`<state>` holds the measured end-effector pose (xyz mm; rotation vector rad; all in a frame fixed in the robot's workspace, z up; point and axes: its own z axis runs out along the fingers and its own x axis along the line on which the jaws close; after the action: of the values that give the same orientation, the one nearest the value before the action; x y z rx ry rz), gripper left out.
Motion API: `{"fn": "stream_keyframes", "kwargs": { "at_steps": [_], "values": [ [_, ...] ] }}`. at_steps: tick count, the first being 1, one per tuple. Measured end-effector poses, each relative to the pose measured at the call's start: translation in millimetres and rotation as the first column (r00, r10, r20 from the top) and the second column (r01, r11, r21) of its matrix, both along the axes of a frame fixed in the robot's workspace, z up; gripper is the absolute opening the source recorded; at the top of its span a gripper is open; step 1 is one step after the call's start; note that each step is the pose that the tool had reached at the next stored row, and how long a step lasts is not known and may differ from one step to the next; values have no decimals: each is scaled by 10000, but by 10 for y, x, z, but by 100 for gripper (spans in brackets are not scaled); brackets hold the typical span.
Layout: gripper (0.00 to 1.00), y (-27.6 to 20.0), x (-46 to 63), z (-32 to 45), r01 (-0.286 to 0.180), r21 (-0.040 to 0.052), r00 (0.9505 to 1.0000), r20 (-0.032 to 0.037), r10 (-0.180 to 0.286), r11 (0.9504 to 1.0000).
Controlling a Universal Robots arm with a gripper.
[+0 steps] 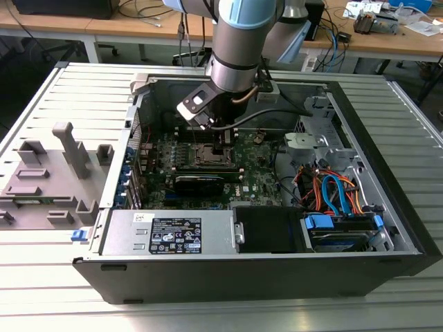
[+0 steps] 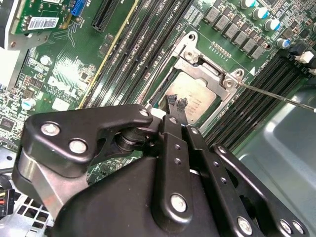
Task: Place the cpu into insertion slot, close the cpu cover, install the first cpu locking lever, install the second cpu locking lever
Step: 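Install the first cpu locking lever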
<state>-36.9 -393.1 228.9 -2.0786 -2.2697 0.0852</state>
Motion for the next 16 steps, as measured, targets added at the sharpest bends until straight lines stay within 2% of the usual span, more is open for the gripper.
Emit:
{"fn": "stream_keyframes", "kwargs": {
  "at_steps": [9,16],
  "values": [
    [11,0,0,0,-579,-1,9983,0,579,9983],
    [11,0,0,0,-1254,-1,9921,0,1254,9921]
  ]
}}
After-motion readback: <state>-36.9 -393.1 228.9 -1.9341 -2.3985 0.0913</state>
